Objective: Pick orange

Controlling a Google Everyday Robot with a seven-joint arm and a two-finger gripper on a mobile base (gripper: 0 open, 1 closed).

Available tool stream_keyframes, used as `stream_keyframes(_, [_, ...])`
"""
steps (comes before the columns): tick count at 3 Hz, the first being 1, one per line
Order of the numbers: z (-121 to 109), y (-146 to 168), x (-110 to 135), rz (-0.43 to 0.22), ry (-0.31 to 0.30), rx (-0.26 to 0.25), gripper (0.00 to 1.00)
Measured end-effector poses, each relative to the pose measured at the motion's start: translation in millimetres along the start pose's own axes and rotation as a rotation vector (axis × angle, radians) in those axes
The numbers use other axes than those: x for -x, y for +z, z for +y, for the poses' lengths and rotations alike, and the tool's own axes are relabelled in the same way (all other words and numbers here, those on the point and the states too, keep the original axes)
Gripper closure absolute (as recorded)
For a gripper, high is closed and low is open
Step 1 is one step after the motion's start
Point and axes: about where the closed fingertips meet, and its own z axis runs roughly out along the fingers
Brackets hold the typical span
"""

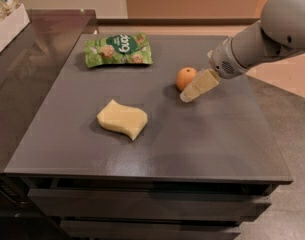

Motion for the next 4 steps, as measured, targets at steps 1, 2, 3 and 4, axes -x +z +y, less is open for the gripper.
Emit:
stream_keyframes(1, [3.0, 8.4, -0.9, 0.013, -0.005, 0.020, 0.18])
stream_keyframes(2, [7.6, 14.5, 3.0, 0.011, -0.008, 0.038, 0.42])
stream_keyframes(3, [10.5, 15.3, 6.6, 0.006, -0.012, 0.049, 0.64])
stream_keyframes(4, [20.2, -2.8, 18.8, -0.033, -0.038, 0.064, 0.88])
